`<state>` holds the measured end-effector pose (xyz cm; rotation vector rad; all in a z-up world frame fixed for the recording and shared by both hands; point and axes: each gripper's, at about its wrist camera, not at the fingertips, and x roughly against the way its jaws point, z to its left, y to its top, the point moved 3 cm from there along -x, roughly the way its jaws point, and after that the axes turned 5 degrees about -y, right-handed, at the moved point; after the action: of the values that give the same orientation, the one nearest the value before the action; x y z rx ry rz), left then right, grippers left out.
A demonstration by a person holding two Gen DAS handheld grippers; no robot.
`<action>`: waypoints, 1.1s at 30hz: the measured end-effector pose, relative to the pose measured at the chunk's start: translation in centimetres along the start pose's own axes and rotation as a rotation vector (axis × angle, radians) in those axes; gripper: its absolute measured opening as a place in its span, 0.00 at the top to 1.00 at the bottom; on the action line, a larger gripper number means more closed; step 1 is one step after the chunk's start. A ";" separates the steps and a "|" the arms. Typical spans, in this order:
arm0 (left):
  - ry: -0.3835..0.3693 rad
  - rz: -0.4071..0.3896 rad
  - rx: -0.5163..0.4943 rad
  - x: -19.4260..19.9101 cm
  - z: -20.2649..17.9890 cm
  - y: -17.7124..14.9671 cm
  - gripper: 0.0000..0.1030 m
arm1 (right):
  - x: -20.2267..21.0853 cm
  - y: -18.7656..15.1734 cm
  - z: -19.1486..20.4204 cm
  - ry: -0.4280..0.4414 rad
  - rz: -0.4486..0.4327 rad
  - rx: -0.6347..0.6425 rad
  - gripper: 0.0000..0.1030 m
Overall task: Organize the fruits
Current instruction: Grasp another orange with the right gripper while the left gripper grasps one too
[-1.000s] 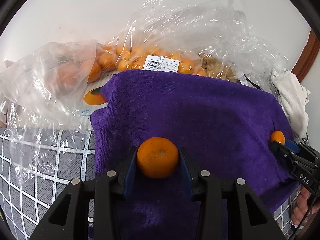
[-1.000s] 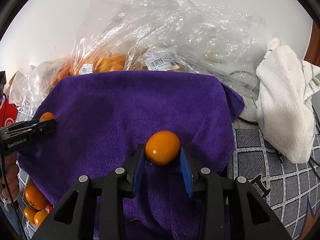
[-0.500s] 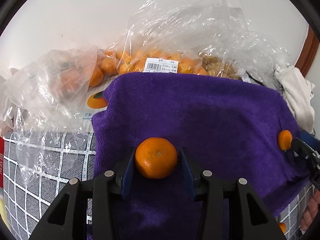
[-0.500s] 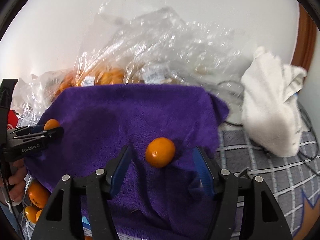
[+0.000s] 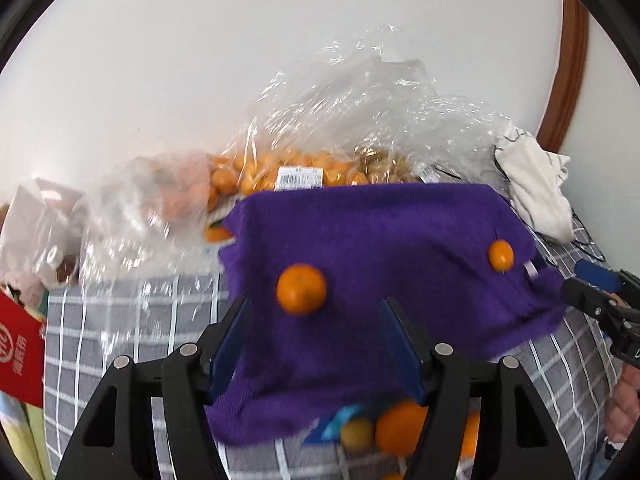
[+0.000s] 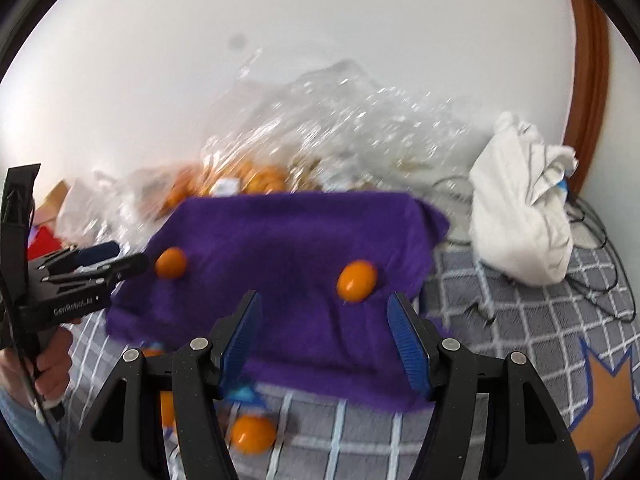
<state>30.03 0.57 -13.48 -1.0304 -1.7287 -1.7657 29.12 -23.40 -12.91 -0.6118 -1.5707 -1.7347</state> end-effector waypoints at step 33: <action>-0.160 -0.070 0.124 1.9 2.0 -8.8 0.40 | -2.0 -9.1 5.5 0.016 0.083 0.194 0.67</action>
<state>22.47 3.84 -17.74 -1.0948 -1.9677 -1.6319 22.84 -17.52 -19.53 -0.5561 -1.6550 -1.5014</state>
